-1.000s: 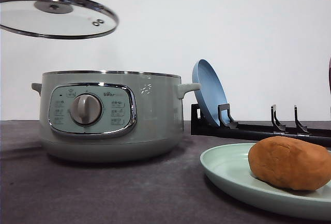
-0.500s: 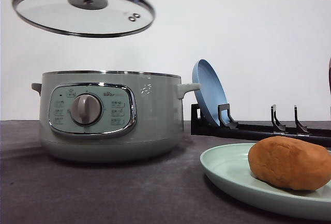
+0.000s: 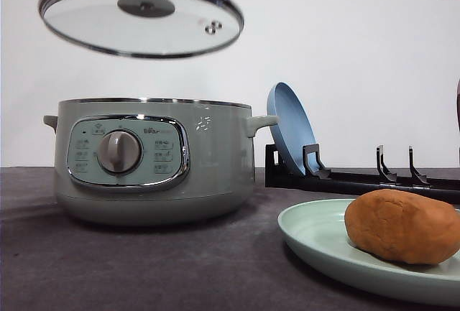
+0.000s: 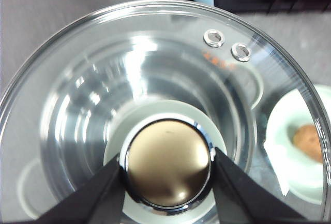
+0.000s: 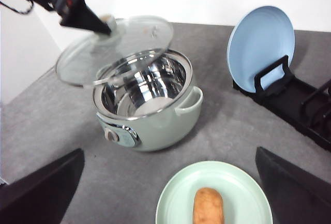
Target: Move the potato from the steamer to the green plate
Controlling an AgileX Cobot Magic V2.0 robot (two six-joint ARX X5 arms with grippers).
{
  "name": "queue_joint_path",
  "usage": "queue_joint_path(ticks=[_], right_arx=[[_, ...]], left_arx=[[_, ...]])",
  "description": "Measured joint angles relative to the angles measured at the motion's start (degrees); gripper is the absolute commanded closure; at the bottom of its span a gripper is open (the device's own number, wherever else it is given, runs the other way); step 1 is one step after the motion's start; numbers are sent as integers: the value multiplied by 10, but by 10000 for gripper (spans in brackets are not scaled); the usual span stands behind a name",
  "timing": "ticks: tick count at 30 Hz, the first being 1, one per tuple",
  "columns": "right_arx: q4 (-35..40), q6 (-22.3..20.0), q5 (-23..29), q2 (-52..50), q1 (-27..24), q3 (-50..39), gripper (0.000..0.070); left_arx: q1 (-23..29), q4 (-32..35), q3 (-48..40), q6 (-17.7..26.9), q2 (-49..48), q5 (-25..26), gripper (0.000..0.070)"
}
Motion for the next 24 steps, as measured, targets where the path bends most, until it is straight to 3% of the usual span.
queue_joint_path(ticks=[24], right_arx=[[14, 0, 0, 0, 0, 0, 0]], left_arx=[[-13, 113, -139, 5, 0, -5, 700]])
